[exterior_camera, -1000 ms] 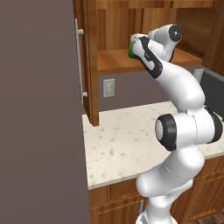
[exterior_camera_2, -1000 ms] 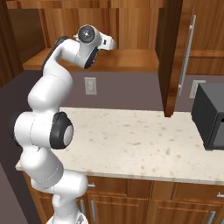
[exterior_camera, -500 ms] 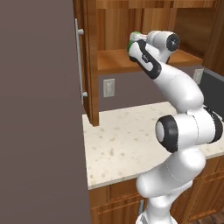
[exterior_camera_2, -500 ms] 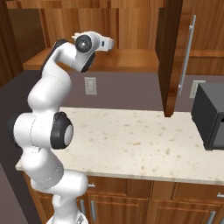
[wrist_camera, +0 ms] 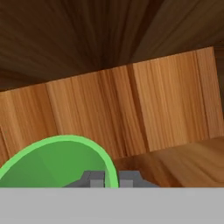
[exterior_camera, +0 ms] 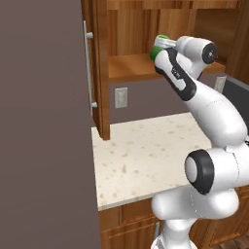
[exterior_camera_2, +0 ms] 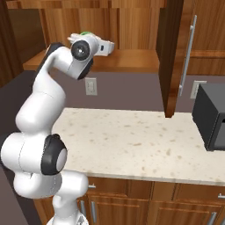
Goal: Open the cabinet directly in front. Then move the liquor and the cup to the dining counter with the jar on it.
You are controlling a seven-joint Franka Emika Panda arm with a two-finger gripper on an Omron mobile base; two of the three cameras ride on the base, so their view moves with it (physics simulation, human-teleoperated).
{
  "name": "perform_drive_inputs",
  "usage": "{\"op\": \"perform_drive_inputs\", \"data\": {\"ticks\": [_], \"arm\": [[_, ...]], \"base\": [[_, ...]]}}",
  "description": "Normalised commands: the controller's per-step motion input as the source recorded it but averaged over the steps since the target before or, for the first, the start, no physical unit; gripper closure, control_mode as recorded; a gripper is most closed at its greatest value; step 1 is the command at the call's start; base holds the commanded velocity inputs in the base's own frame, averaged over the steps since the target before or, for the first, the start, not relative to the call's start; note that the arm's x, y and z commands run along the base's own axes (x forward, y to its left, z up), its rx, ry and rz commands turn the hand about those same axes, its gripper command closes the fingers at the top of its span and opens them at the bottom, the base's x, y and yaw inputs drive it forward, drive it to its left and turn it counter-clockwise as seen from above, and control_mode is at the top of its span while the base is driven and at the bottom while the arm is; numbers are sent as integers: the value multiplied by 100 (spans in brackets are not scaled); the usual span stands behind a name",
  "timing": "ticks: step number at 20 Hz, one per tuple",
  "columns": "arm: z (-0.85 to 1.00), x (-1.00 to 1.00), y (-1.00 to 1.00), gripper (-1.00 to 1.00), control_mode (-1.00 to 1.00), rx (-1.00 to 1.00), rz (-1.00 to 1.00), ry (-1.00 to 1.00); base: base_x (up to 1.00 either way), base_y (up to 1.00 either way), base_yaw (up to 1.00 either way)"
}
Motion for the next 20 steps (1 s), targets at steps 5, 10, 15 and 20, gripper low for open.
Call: {"op": "perform_drive_inputs", "data": {"ticks": [5, 10, 15, 20], "arm": [[25, -100, -27, 100, -100, 9, -1, 0], [-7, -100, -10, 100, -100, 4, 0, 9], [-47, -100, -1, 100, -100, 0, 0, 13], [-61, -100, 0, 100, -100, 0, 0, 21]], "base": [[0, 0, 0], [0, 0, 0], [0, 0, 0], [0, 0, 0]]}}
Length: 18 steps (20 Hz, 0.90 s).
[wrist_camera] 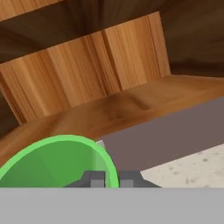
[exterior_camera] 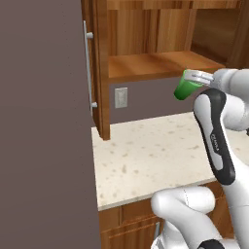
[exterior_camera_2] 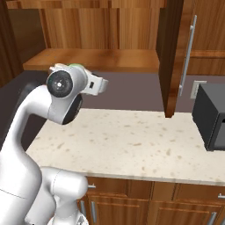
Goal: Open the cabinet directly in front. Then move the liquor and the cup to the dining counter with the jar on it.
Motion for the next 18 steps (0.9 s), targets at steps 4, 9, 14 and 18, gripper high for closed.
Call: {"op": "perform_drive_inputs", "data": {"ticks": [4, 9, 14, 18], "arm": [[-36, -32, 14, 100, -100, -3, 2, 20], [0, 0, 0, 100, -100, 0, 0, 0], [-3, -3, 0, 100, 100, 0, 0, 3], [0, 0, 0, 100, 100, 0, 0, 0]], "base": [[0, 0, 0], [0, 0, 0], [-30, 0, 0], [-100, 0, 0]]}}
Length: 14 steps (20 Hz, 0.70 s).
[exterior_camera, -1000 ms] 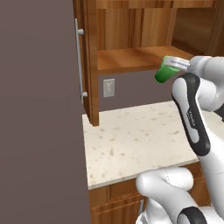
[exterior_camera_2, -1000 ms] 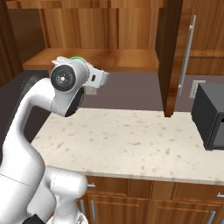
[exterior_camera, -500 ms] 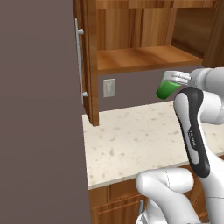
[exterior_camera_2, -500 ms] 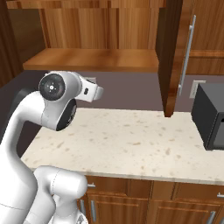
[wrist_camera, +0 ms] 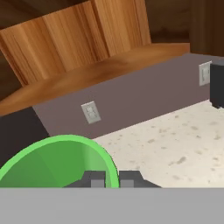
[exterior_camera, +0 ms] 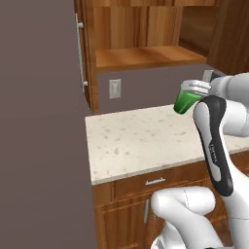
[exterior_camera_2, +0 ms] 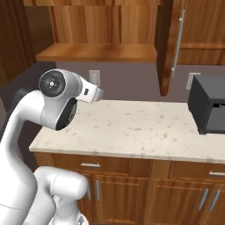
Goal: Open the cabinet directly in front. Then move the liquor and the cup to the dining counter with the jar on it.
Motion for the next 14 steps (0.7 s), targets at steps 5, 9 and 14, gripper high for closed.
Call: {"op": "perform_drive_inputs", "data": {"ticks": [5, 9, 14], "arm": [[0, 0, 0, 100, 100, 0, 0, 0], [0, 0, 0, 100, 100, 0, 0, 0], [0, 0, 0, 100, 100, 0, 0, 0]], "base": [[-100, 12, 26], [-51, 24, 79], [0, 27, 98]]}}
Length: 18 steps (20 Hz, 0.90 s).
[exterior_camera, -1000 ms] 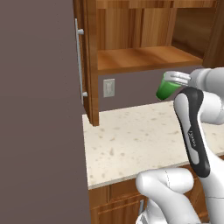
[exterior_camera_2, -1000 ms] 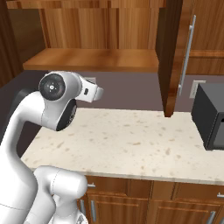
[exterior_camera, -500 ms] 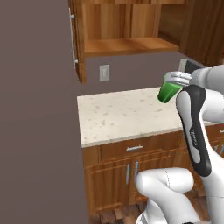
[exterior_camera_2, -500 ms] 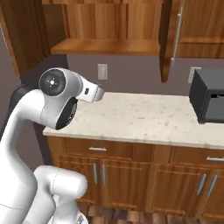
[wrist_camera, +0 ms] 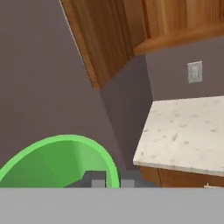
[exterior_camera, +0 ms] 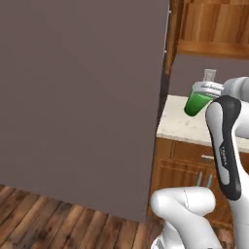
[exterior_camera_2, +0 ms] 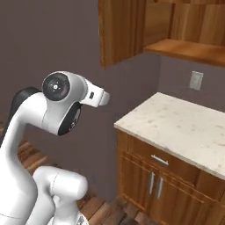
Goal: Open the cabinet directly in front. Then move the liquor and the cup to the dining counter with the jar on it.
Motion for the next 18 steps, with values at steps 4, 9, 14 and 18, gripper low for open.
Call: {"op": "perform_drive_inputs", "data": {"ticks": [4, 9, 14, 18], "arm": [[0, 0, 0, 100, 100, 0, 0, 0], [0, 0, 0, 100, 100, 0, 0, 0], [0, 0, 0, 100, 100, 0, 0, 0], [0, 0, 0, 100, 100, 0, 0, 0]], "base": [[0, 26, 98], [0, 27, 98], [0, 41, 95], [7, 54, 84]]}}
